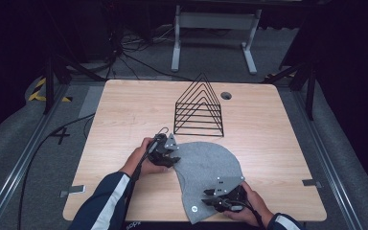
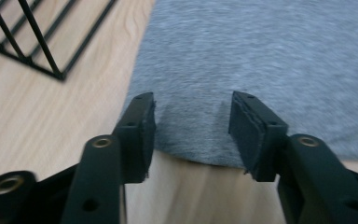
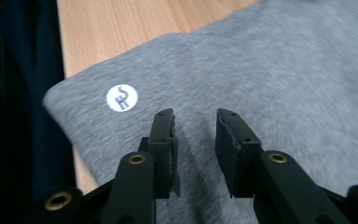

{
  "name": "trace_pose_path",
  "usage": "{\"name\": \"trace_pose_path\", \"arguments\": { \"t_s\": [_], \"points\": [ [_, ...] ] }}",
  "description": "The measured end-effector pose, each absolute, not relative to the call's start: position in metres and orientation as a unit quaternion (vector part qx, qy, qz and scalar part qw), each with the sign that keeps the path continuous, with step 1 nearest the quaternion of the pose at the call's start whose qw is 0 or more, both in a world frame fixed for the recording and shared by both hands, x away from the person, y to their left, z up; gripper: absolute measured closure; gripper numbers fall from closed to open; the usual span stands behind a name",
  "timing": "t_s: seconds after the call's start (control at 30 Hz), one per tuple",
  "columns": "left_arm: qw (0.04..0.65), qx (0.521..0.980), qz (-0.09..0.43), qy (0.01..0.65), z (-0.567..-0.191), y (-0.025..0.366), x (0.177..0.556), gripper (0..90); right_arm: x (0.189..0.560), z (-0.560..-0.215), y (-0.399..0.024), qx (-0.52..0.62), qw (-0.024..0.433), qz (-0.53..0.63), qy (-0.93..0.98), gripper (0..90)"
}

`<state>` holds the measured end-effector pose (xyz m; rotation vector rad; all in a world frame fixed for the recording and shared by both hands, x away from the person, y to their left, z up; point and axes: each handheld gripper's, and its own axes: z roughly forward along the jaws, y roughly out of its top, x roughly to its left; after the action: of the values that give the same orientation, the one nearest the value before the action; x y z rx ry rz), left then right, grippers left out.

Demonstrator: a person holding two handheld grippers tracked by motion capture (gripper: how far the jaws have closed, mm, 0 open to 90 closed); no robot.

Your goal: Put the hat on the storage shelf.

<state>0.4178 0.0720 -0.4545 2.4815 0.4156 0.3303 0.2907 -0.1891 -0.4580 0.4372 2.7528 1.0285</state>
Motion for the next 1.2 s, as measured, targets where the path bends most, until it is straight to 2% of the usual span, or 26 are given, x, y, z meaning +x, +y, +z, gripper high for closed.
{"name": "trace_pose_path", "arguments": {
  "t_s": [0.33, 0.53, 0.57, 0.97, 1.1, 1.2],
  "points": [
    [0.273, 0.939, 0.132, 0.160, -0.453, 0.092, 0.372, 54.4, 0.306, -0.457, -0.209, 0.192, 0.117, 0.334, 0.915, 67.5],
    [0.313, 0.928, 0.094, 0.180, -0.459, 0.097, 0.351, 54.9, 0.320, -0.455, -0.224, 0.225, 0.138, 0.326, 0.908, 66.5],
    [0.330, 0.922, 0.073, 0.187, -0.462, 0.097, 0.345, 54.9, 0.325, -0.455, -0.231, 0.238, 0.143, 0.324, 0.904, 66.1],
    [0.332, 0.924, 0.069, 0.175, -0.462, 0.084, 0.315, 54.5, 0.335, -0.454, -0.244, 0.259, 0.150, 0.321, 0.899, 62.1],
    [0.325, 0.926, 0.088, 0.174, -0.460, 0.085, 0.317, 41.6, 0.337, -0.454, -0.246, 0.265, 0.148, 0.321, 0.897, 56.2],
    [0.332, 0.919, 0.100, 0.185, -0.455, 0.091, 0.322, 37.0, 0.340, -0.453, -0.248, 0.272, 0.150, 0.323, 0.894, 52.5]
  ]
}}
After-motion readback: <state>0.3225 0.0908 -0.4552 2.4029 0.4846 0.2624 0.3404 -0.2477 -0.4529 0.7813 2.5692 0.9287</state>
